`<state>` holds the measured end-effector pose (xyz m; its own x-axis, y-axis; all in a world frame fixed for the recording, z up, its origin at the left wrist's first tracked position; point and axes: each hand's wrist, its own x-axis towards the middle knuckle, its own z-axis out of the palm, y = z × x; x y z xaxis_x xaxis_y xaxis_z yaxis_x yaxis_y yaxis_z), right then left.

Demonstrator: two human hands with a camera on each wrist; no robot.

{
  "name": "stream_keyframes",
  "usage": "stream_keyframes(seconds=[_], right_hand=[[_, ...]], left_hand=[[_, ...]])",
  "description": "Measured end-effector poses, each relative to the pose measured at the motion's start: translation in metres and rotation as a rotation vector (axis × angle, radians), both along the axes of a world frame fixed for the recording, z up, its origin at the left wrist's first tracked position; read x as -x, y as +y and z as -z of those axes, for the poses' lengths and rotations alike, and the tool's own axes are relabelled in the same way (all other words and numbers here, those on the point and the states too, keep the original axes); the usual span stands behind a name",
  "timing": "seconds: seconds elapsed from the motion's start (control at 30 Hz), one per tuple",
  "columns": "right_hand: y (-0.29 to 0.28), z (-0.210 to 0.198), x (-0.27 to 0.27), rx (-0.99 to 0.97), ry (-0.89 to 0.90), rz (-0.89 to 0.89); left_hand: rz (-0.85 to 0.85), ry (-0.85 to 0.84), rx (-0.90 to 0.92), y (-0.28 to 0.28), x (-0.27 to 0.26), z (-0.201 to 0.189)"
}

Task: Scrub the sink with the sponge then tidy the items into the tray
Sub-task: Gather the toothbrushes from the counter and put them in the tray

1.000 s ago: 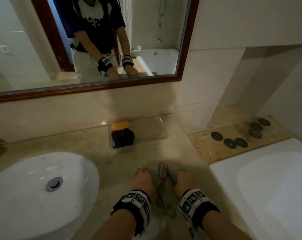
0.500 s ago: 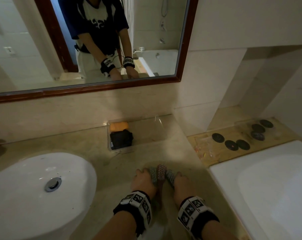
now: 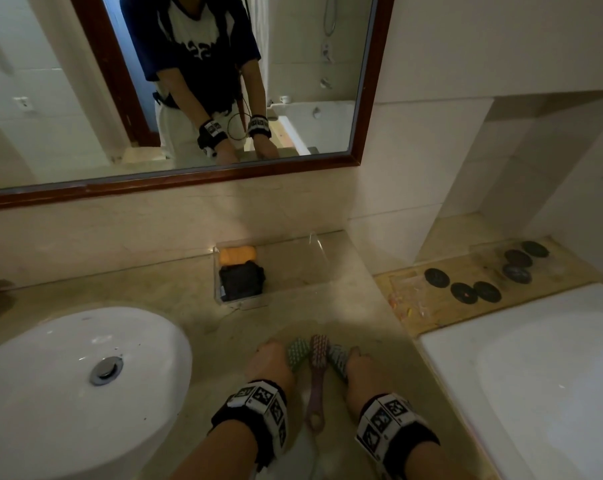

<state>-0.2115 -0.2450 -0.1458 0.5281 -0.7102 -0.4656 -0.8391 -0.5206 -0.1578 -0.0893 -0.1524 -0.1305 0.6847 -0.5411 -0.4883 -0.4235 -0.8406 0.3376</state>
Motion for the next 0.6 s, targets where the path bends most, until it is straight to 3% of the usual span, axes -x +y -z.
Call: stream_keyframes(seconds=[0.13,0.33,0.47,0.6], right_hand=[[-0.013,-0.015,0.004,-0.124,-0.029,0.044],[-0.036,-0.062,-0.021,0.020,-0.051,0.003],[-0.046,-0.102,-0.061,0.040,-0.177,0.027],[-0.047,-0.117,-0.102,0.040,-0.356,0.059]], left_hand=[[-0.003,0.082,0.077,0.007,-0.013,-0.015],[0.050,0.010,0.100,0.012,-0.047,-0.049],[0.056,0.014,0.121,0.003,-0.073,-0.066],[0.013,0.006,0.266,-0.010,-0.105,-0.079]])
